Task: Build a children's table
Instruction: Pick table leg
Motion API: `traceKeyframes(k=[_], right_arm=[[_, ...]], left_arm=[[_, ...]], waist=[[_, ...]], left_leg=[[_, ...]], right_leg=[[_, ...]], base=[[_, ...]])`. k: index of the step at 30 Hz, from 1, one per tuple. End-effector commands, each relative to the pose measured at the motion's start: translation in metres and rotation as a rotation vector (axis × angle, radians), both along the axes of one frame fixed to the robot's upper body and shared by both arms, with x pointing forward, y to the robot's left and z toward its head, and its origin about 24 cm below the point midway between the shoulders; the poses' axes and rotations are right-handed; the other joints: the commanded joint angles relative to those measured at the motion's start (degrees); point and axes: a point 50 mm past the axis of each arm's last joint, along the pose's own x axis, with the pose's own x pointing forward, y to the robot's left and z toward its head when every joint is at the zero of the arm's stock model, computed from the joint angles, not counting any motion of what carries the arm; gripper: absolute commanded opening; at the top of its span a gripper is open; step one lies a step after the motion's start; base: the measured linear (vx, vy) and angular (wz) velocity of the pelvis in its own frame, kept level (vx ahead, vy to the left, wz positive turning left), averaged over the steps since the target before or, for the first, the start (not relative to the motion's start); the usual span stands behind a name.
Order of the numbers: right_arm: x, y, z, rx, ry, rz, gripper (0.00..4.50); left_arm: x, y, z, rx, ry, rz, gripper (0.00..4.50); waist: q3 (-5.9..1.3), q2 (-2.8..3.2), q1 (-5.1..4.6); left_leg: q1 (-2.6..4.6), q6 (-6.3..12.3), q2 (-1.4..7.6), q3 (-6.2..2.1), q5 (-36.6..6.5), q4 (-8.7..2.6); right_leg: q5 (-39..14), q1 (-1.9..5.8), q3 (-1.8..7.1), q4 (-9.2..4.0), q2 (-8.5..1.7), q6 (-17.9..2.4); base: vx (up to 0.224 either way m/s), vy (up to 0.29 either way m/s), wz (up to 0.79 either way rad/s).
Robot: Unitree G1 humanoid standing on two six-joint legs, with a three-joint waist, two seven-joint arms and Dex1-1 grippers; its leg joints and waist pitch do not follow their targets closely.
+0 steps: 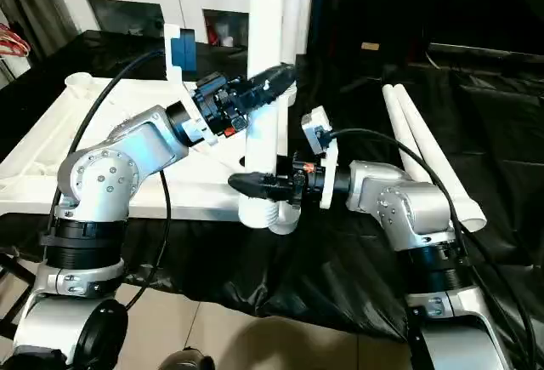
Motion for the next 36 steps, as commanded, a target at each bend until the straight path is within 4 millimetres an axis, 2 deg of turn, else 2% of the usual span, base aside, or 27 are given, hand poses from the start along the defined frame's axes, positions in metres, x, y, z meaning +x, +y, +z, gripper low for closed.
traceKeyframes(k=[1, 3, 14, 19, 21, 25, 28, 32, 34, 35, 36], right_arm=[[0.004, 0.000, 0.004, -0.018, -0.015, -0.002, 3.21], [0.004, 0.001, 0.005, -0.017, -0.016, 0.008, 2.93], [0.003, 0.002, 0.003, -0.018, -0.015, 0.027, 2.05], [0.002, 0.002, 0.001, -0.017, -0.014, 0.025, 1.96], [0.002, 0.002, 0.000, -0.016, -0.015, 0.022, 1.95], [0.001, 0.003, -0.002, -0.015, -0.018, 0.011, 1.94], [0.000, 0.004, -0.003, -0.008, -0.024, -0.004, 1.93], [0.005, 0.002, -0.001, 0.022, -0.062, -0.098, 1.93], [0.009, 0.000, 0.000, 0.021, -0.083, -0.156, 1.93], [0.013, -0.003, -0.001, 0.002, -0.116, -0.228, 1.93], [0.015, -0.004, -0.002, -0.006, -0.124, -0.261, 1.93]], left_arm=[[-0.007, -0.005, 0.004, -0.004, -0.029, -0.054, 1.84], [-0.006, -0.005, 0.003, -0.002, -0.030, -0.057, 1.84], [-0.009, -0.006, 0.003, 0.007, -0.035, -0.086, 1.84], [-0.009, -0.005, 0.002, 0.017, -0.030, -0.072, 1.84], [-0.006, -0.004, 0.001, 0.015, -0.010, -0.049, 2.54], [-0.006, -0.001, 0.004, -0.013, -0.018, -0.055, 2.63], [-0.001, 0.004, 0.006, -0.041, -0.047, 0.010, 2.95], [0.007, 0.018, 0.015, -0.110, -0.105, 0.114, 2.97], [0.013, 0.026, 0.016, -0.110, -0.131, 0.187, 2.97], [0.020, 0.035, 0.016, -0.110, -0.131, 0.237, 2.97], [0.022, 0.039, 0.015, -0.095, -0.132, 0.252, 2.97]], waist=[[-4.66, -1.53, 0.23], [-4.65, -1.54, 0.23], [-4.70, -1.44, 0.30], [-4.73, -1.30, 0.32], [-4.74, -1.23, 0.29], [-4.70, -1.16, 0.30], [-4.71, -1.17, 0.27], [-4.71, -1.08, 0.15], [-4.70, -1.01, 0.02], [-4.81, -0.77, -0.01], [-4.72, -0.83, -0.15]], left_leg=[[0.41, 2.32, 1.03, -0.18, -4.8, -3.00], [0.37, 2.21, 1.03, -0.17, -4.9, -3.00], [0.33, 2.16, 1.01, -0.19, -4.8, -2.92], [0.33, 1.98, 1.03, -0.23, -5.0, -2.93], [0.34, 1.93, 1.01, -0.23, -5.1, -2.90], [0.35, 1.80, 1.00, -0.25, -5.5, -2.94], [0.37, 1.70, 1.00, -0.29, -5.6, -2.98], [0.34, 1.56, 1.03, -0.28, -5.6, -2.99], [0.38, 1.37, 0.95, -0.30, -5.7, -3.04], [0.51, 1.00, 0.97, -0.38, -5.8, -3.06], [0.49, 0.87, 0.84, -0.24, -5.9, -3.03]], right_leg=[[-10.8, 3.73, 2.42, -4.19, -4.13, -8.4], [-11.1, 3.77, 2.45, -4.23, -4.17, -8.2], [-10.6, 3.75, 2.45, -4.17, -4.12, -8.2], [-10.2, 3.78, 2.42, -4.10, -4.10, -8.5], [-9.8, 3.79, 2.42, -4.08, -4.08, -8.7], [-10.2, 3.78, 2.39, -4.16, -4.11, -8.8], [-10.6, 3.84, 2.40, -4.21, -4.10, -8.5], [-10.0, 3.78, 2.43, -4.29, -4.18, -8.5], [-10.5, 3.71, 2.38, -4.47, -4.06, -8.0], [-10.6, 3.71, 2.34, -4.32, -4.04, -7.7], [-11.0, 3.54, 2.39, -4.47, -3.90, -7.3]], base=[[0.000, 0.000, 0.00], [0.000, 0.000, 0.00], [0.000, 0.000, 0.00], [0.000, 0.000, 0.00], [0.000, 0.000, 0.00], [0.000, 0.000, 0.00], [0.000, 0.000, 0.00], [0.000, 0.000, 0.00], [0.000, 0.000, 0.00], [0.000, 0.000, 0.00], [0.000, 0.000, 0.00]])
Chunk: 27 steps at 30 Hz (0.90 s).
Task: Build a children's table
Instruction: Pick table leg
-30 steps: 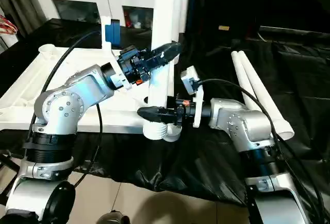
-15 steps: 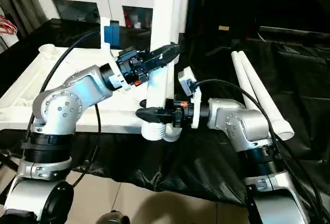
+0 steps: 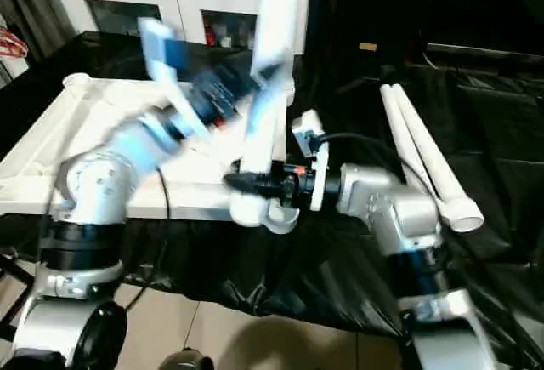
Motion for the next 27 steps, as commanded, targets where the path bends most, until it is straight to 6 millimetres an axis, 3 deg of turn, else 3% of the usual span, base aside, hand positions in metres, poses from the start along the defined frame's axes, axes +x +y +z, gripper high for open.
traceKeyframes(k=[1, 5, 9, 10, 11, 14, 15, 17, 18, 21, 27], right_arm=[[0.008, -0.008, 0.005, -0.015, -0.064, -0.127, 1.93], [0.012, -0.017, -0.001, -0.052, -0.109, -0.275, 1.93], [0.015, -0.030, -0.012, -0.155, -0.166, -0.478, 1.93], [0.015, -0.030, -0.012, -0.155, -0.166, -0.478, 1.93], [0.015, -0.034, -0.015, -0.145, -0.162, -0.550, 1.93], [0.013, -0.037, -0.017, -0.129, -0.157, -0.592, 1.93], [0.013, -0.037, -0.017, -0.129, -0.157, -0.592, 1.93], [0.008, -0.036, -0.022, -0.146, -0.159, -0.590, 1.93], [0.005, -0.035, -0.025, -0.152, -0.160, -0.587, 1.93], [0.002, -0.034, -0.027, -0.157, -0.161, -0.586, 1.93], [-0.001, -0.031, -0.032, -0.171, -0.164, -0.575, 1.93]], left_arm=[[0.008, 0.013, -0.001, 0.038, -0.011, 0.074, 2.97], [0.014, 0.027, -0.024, 0.178, 0.017, 0.113, 2.97], [0.011, 0.031, -0.077, 0.605, -0.019, 0.079, 2.97], [0.011, 0.031, -0.077, 0.605, -0.019, 0.079, 2.97], [0.004, 0.030, -0.097, 0.701, -0.008, -0.038, 2.97], [-0.002, 0.027, -0.111, 0.719, 0.018, -0.150, 2.97], [-0.002, 0.027, -0.111, 0.719, 0.018, -0.150, 2.97], [-0.006, 0.029, -0.132, 0.852, 0.012, -0.247, 2.69], [-0.007, 0.032, -0.141, 0.920, 0.013, -0.283, 2.62], [-0.005, 0.039, -0.152, 1.025, 0.006, -0.299, 2.41], [0.001, 0.051, -0.158, 1.120, 0.010, -0.306, 1.97]], waist=[[-4.80, -0.64, 0.04], [-4.79, -0.44, -0.38], [-4.79, -0.27, -0.41], [-4.80, -0.19, -0.42], [-4.79, -0.05, -0.50], [-4.86, 0.06, -0.56], [-4.77, 0.46, -0.63], [-4.65, 1.09, -0.75], [-4.54, 0.58, -0.84], [-4.73, 1.11, -1.21], [-4.73, 1.42, -1.71]], left_leg=[[0.64, 0.43, 0.92, -0.38, -6.2, -3.28], [0.79, -0.27, 0.83, -0.30, -6.6, -3.40], [0.79, -0.67, 0.95, -0.46, -6.9, -3.73], [1.00, -0.78, 1.05, -0.48, -7.1, -3.84], [1.04, -1.14, 0.99, -0.35, -7.4, -3.84], [1.04, -1.40, 1.05, -0.26, -8.2, -3.87], [1.05, -1.45, 1.06, -0.27, -9.1, -3.89], [1.01, -1.59, 1.00, -0.39, -10.5, -3.89], [1.04, -1.07, 0.82, -0.31, -10.9, -4.01], [0.99, -1.43, 0.83, -0.50, -11.5, -4.12], [1.06, -1.29, 0.89, -0.51, -12.1, -4.01]], right_leg=[[-11.3, 3.60, 2.37, -4.45, -4.09, -7.0], [-10.8, 3.44, 2.44, -4.30, -3.86, -6.3], [-10.1, 3.34, 2.51, -4.30, -4.00, -5.7], [-10.6, 3.18, 2.56, -4.36, -4.00, -5.3], [-10.6, 3.17, 2.67, -4.41, -4.16, -5.8], [-9.6, 3.32, 2.73, -4.15, -4.23, -7.3], [-9.5, 3.19, 2.71, -4.26, -4.19, -7.8], [-9.3, 3.35, 2.73, -4.25, -4.24, -8.1], [-10.4, 3.43, 2.75, -4.79, -4.06, -7.1], [-11.6, 3.60, 2.69, -4.81, -4.27, -6.4], [-11.3, 3.53, 2.61, -4.77, -4.30, -8.1]], base=[[0.000, 0.000, 0.00], [0.000, 0.000, 0.00], [0.000, 0.000, 0.00], [0.000, 0.000, 0.00], [0.000, 0.000, 0.00], [0.000, 0.000, 0.00], [0.000, 0.000, 0.00], [0.000, 0.000, 0.00], [0.000, 0.000, 0.00], [0.000, 0.000, 0.00], [0.000, 0.000, 0.00]])
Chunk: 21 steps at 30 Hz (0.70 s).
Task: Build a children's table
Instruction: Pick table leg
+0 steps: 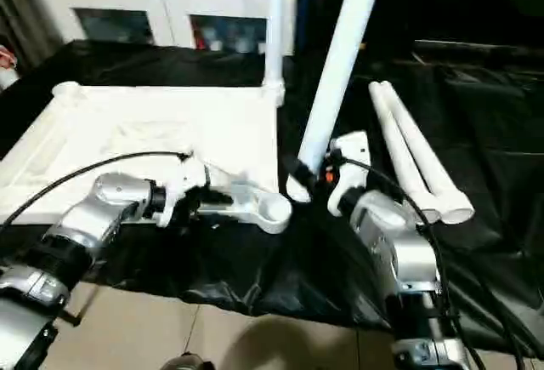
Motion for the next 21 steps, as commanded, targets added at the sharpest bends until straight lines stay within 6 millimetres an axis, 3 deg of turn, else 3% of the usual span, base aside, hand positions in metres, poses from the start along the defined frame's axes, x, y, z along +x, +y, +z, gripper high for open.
traceKeyframes(k=[1, 21], right_arm=[[0.000, 0.006, 0.010, -0.004, -0.058, 0.015, 1.93], [-0.002, 0.011, 0.010, -0.024, -0.050, 0.080, 1.93]], left_arm=[[0.004, 0.005, 0.003, 0.037, -0.021, -0.010, 1.88], [0.009, 0.017, 0.000, 0.044, 0.036, -0.051, 0.27]], waist=[[-4.53, 0.43, 0.03], [-4.43, -0.05, 0.30]], left_leg=[[0.84, -1.12, 1.05, -0.65, -12.0, -3.80], [0.72, 0.06, 1.18, -0.53, -11.4, -3.79]], right_leg=[[-10.3, 3.56, 2.55, -4.38, -4.43, -9.0], [-10.8, 3.65, 2.66, -4.38, -4.79, -10.3]], base=[[0.000, 0.000, 0.00], [0.000, 0.000, 0.00]])
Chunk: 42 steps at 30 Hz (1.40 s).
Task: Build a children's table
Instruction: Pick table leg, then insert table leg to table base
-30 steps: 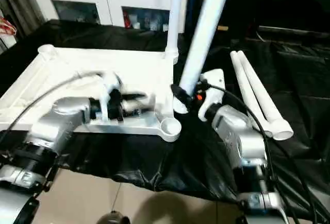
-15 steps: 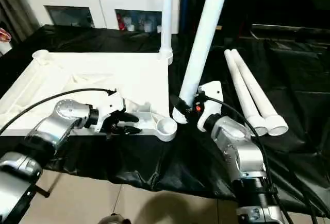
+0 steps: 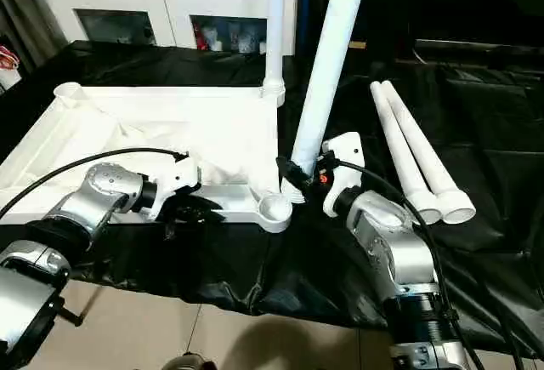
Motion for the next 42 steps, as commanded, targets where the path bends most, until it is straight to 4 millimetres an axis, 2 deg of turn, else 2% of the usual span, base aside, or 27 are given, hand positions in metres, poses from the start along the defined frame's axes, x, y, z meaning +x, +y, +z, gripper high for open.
traceKeyframes(k=[1, 2, 5, 11, 14, 15, 16, 17, 18, 19, 20, 23, 24, 25, 27, 28, 29, 30, 37, 38, 40, 42], right_arm=[[0.001, 0.003, 0.005, -0.008, -0.025, 0.020, 1.93], [0.002, 0.003, 0.005, -0.010, -0.022, 0.027, 1.93], [0.002, 0.004, 0.005, -0.017, -0.021, 0.038, 1.93], [0.003, 0.005, 0.008, -0.037, -0.020, 0.099, 1.93], [0.004, 0.004, 0.009, -0.045, -0.022, 0.097, 1.93], [0.006, 0.002, 0.009, -0.049, -0.021, 0.085, 1.93], [0.006, 0.002, 0.009, -0.049, -0.021, 0.085, 1.93], [0.007, 0.001, 0.009, -0.052, -0.020, 0.082, 1.93], [0.007, 0.001, 0.008, -0.052, -0.019, 0.081, 1.93], [0.007, 0.001, 0.008, -0.054, -0.018, 0.082, 1.93], [0.008, 0.002, 0.007, -0.056, -0.016, 0.084, 1.93], [0.009, 0.004, 0.006, -0.059, -0.013, 0.089, 1.93], [0.009, 0.004, 0.005, -0.060, -0.012, 0.090, 1.93], [0.010, 0.005, 0.005, -0.061, -0.012, 0.091, 1.93], [0.011, 0.005, 0.004, -0.060, -0.011, 0.090, 1.93], [0.012, 0.006, 0.004, -0.060, -0.010, 0.091, 1.93], [0.013, 0.007, 0.004, -0.060, -0.009, 0.092, 1.93], [0.013, 0.007, 0.004, -0.059, -0.008, 0.093, 1.93], [0.016, 0.011, 0.003, -0.058, -0.009, 0.099, 1.93], [0.017, 0.011, 0.003, -0.058, -0.009, 0.100, 1.93], [0.018, 0.012, 0.003, -0.057, -0.010, 0.102, 1.93], [0.019, 0.013, 0.003, -0.057, -0.010, 0.105, 1.93]], left_arm=[[0.004, 0.004, 0.005, -0.012, -0.011, 0.031, 0.27], [0.004, 0.004, 0.006, -0.031, 0.001, 0.032, 0.12], [0.004, 0.003, 0.006, -0.044, 0.015, 0.026, 0.02], [-0.001, -0.001, -0.003, 0.006, 0.086, 0.020, 0.00], [-0.004, -0.007, -0.010, 0.013, 0.080, 0.047, 0.00], [-0.007, -0.020, -0.015, -0.021, 0.061, 0.075, 0.00], [-0.007, -0.020, -0.015, -0.021, 0.061, 0.075, 0.00], [-0.009, -0.024, -0.016, -0.035, 0.053, 0.081, 0.00], [-0.010, -0.028, -0.017, -0.051, 0.045, 0.091, 0.00], [-0.010, -0.032, -0.017, -0.069, 0.040, 0.104, 0.00], [-0.011, -0.035, -0.016, -0.086, 0.024, 0.120, 0.00], [-0.010, -0.037, -0.015, -0.100, 0.014, 0.146, 0.00], [-0.011, -0.037, -0.015, -0.107, 0.017, 0.152, 0.00], [-0.011, -0.037, -0.015, -0.110, 0.018, 0.154, 0.57], [-0.012, -0.036, -0.015, -0.116, 0.021, 0.159, 0.57], [-0.013, -0.035, -0.014, -0.118, 0.020, 0.161, 0.65], [-0.013, -0.034, -0.014, -0.115, 0.015, 0.163, 0.97], [-0.013, -0.032, -0.013, -0.111, 0.012, 0.167, 1.04], [-0.015, -0.021, -0.017, -0.070, 0.037, 0.183, 1.04], [-0.015, -0.020, -0.017, -0.068, 0.040, 0.186, 0.68], [-0.016, -0.019, -0.018, -0.068, 0.049, 0.194, 0.68], [-0.016, -0.018, -0.019, -0.071, 0.061, 0.203, 0.44]], waist=[[-4.47, -0.32, 0.26], [-4.49, -0.49, 0.25], [-4.59, -0.48, 0.29], [-4.36, -0.30, 0.36], [-4.40, -0.36, 0.29], [-4.42, -0.77, 0.25], [-4.32, -0.69, 0.25], [-4.16, -0.67, 0.24], [-4.19, -0.98, 0.26], [-4.14, -0.90, 0.31], [-4.25, -1.09, 0.31], [-4.22, -1.08, 0.32], [-4.26, -0.97, 0.31], [-4.25, -1.00, 0.30], [-4.33, -0.88, 0.25], [-4.37, -1.03, 0.27], [-4.48, -0.97, 0.32], [-4.47, -0.98, 0.28], [-4.31, -1.04, 0.17], [-4.25, -1.05, 0.14], [-4.22, -0.94, 0.09], [-4.22, -1.07, 0.03]], left_leg=[[0.70, 0.17, 1.21, -0.54, -11.1, -3.81], [0.60, 0.47, 1.12, -0.47, -10.3, -3.67], [0.53, 0.83, 1.11, -0.47, -9.4, -3.61], [0.75, 0.74, 1.35, -0.50, -11.2, -3.79], [0.78, 0.57, 1.42, -0.54, -11.2, -3.77], [0.75, 0.68, 1.50, -0.48, -10.9, -3.74], [0.72, 0.79, 1.55, -0.54, -10.8, -3.80], [0.81, 1.06, 1.28, -0.36, -11.3, -3.75], [0.73, 1.14, 1.28, -0.37, -11.1, -3.77], [0.75, 1.20, 1.31, -0.38, -11.1, -3.78], [0.65, 1.43, 1.22, -0.36, -10.6, -3.75], [0.61, 1.71, 1.13, -0.35, -10.3, -3.79], [0.63, 1.71, 1.18, -0.42, -10.4, -3.81], [0.59, 1.77, 1.15, -0.38, -10.4, -3.80], [0.59, 1.77, 1.13, -0.35, -10.1, -3.73], [0.62, 1.91, 1.17, -0.31, -10.1, -3.71], [0.55, 1.97, 1.29, -0.40, -9.8, -3.77], [0.53, 1.99, 1.28, -0.42, -9.8, -3.79], [0.54, 1.66, 1.12, -0.39, -10.6, -3.92], [0.59, 1.56, 1.18, -0.39, -10.8, -3.97], [0.61, 1.37, 1.25, -0.44, -11.1, -4.06], [0.67, 1.34, 1.21, -0.40, -11.3, -4.06]], right_leg=[[-10.4, 3.66, 2.61, -4.29, -4.76, -10.3], [-9.0, 3.71, 2.64, -4.16, -4.70, -10.7], [-8.5, 3.82, 2.62, -4.10, -4.79, -10.7], [-11.4, 3.56, 2.64, -4.41, -4.79, -10.7], [-10.6, 3.62, 2.63, -4.24, -4.86, -11.1], [-10.1, 3.70, 2.66, -4.22, -4.89, -11.3], [-10.2, 3.70, 2.66, -4.20, -4.95, -11.5], [-12.3, 3.52, 2.62, -4.67, -4.77, -10.8], [-13.5, 3.64, 2.64, -4.74, -4.90, -10.3], [-14.2, 3.61, 2.64, -4.78, -4.93, -10.1], [-15.4, 3.59, 2.63, -4.82, -4.84, -9.3], [-16.5, 3.45, 2.57, -4.99, -4.75, -8.3], [-17.1, 3.37, 2.56, -4.94, -4.80, -8.1], [-17.2, 3.35, 2.55, -5.06, -4.79, -8.0], [-16.3, 3.25, 2.52, -4.94, -4.78, -8.3], [-16.1, 3.27, 2.56, -5.06, -4.78, -8.5], [-14.7, 3.23, 2.56, -4.78, -4.74, -8.7], [-14.4, 3.22, 2.54, -4.73, -4.68, -8.7], [-16.1, 3.22, 2.56, -4.99, -4.77, -7.8], [-16.5, 3.10, 2.56, -5.03, -4.73, -7.7], [-16.6, 3.07, 2.55, -5.01, -4.73, -7.9], [-16.7, 3.08, 2.55, -5.05, -4.70, -7.9]], base=[[0.000, 0.000, 0.00], [0.000, 0.000, 0.00], [0.000, 0.000, 0.00], [0.000, 0.000, 0.00], [0.000, 0.000, 0.00], [0.000, 0.000, 0.00], [0.000, 0.000, 0.00], [0.000, 0.000, 0.00], [0.000, 0.000, 0.00], [0.000, 0.000, 0.00], [0.000, 0.000, 0.00], [0.000, 0.000, 0.00], [0.000, 0.000, 0.00], [0.000, 0.000, 0.00], [0.000, 0.000, 0.00], [0.000, 0.000, 0.00], [0.000, 0.000, 0.00], [0.000, 0.000, 0.00], [0.000, 0.000, 0.00], [0.000, 0.000, 0.00], [0.000, 0.000, 0.00], [0.000, 0.000, 0.00]])
